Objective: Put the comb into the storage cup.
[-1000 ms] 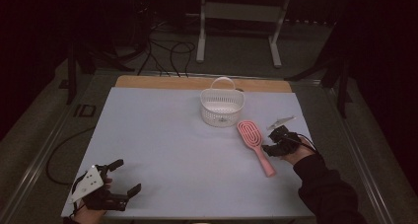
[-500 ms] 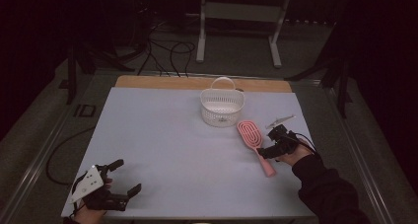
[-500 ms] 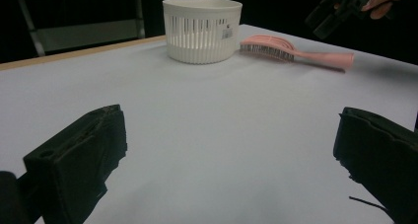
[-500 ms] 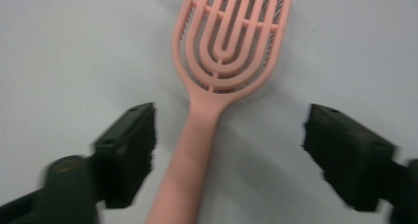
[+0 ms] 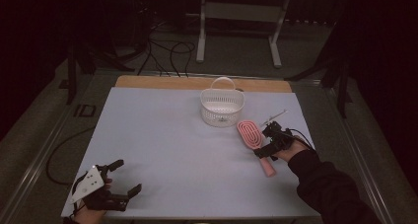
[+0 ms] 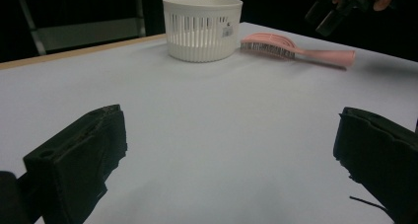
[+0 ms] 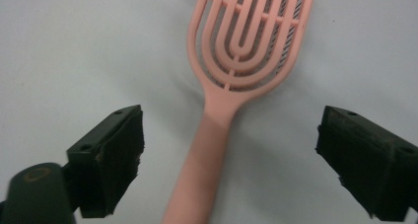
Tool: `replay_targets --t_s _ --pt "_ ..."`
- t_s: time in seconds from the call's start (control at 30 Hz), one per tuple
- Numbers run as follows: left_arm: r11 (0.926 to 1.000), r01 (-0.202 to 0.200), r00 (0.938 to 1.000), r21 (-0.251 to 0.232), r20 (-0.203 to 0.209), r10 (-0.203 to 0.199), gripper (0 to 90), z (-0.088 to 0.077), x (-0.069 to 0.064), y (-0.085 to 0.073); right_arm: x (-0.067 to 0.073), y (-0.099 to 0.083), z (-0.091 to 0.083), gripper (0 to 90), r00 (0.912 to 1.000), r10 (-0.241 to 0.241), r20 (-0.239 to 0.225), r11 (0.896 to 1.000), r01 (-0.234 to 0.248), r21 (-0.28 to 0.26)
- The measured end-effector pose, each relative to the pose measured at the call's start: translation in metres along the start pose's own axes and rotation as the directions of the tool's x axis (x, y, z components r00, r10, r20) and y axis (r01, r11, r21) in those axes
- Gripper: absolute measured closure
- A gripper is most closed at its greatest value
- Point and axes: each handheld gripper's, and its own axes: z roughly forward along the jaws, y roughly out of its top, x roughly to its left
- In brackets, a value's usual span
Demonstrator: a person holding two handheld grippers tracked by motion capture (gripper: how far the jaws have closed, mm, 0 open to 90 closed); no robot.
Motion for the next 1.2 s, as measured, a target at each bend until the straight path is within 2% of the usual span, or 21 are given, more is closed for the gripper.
replay_targets --t_s 0.17,0.23,0.47,0.6,0.77,0.97,1.1,1.17,1.2 --pt "1.0000 -0.001 1.0000 0.001 -0.001 0.001 0.0 0.000 0.000 0.000 0.003 0.005 0.001 8.9 0.9988 0.047 -0.012 0.999 -0.047 0.000" --pt "1.0000 -0.002 1.0000 0.003 -0.001 0.002 0.0 0.000 0.000 0.000 0.004 0.007 0.002 8.8 0.9983 0.058 0.003 0.998 -0.058 0.006" --pt "1.0000 0.001 1.0000 0.002 0.000 -0.001 0.0 0.000 0.000 0.000 0.005 0.011 0.007 8.7 0.9897 0.143 -0.006 0.989 -0.142 0.049" --pt "1.0000 0.004 1.0000 0.001 0.001 -0.004 0.0 0.000 0.000 0.000 0.006 0.010 0.011 8.9 0.9878 0.156 -0.008 0.984 -0.154 0.091" --pt "1.0000 0.003 1.0000 0.002 0.001 -0.003 0.0 0.000 0.000 0.000 0.005 0.012 0.012 9.7 0.9822 0.188 -0.005 0.976 -0.186 0.110" --pt "1.0000 0.003 1.0000 0.001 0.002 -0.003 0.0 0.000 0.000 0.000 0.006 0.010 0.017 15.2 0.9758 0.219 -0.001 0.966 -0.216 0.141" --pt "1.0000 0.004 1.0000 -0.002 0.004 -0.004 0.0 0.000 0.000 0.000 0.006 0.009 0.023 23.7 0.9765 0.215 0.011 0.964 -0.214 0.154" --pt "1.0000 0.004 1.0000 0.000 0.004 -0.004 0.0 0.000 0.000 0.000 0.006 0.009 0.027 25.0 0.9742 0.225 0.005 0.960 -0.223 0.172" --pt "1.0000 0.005 1.0000 0.000 0.004 -0.005 0.0 0.000 0.000 0.000 0.006 0.008 0.029 28.6 0.9733 0.229 0.006 0.958 -0.227 0.178"
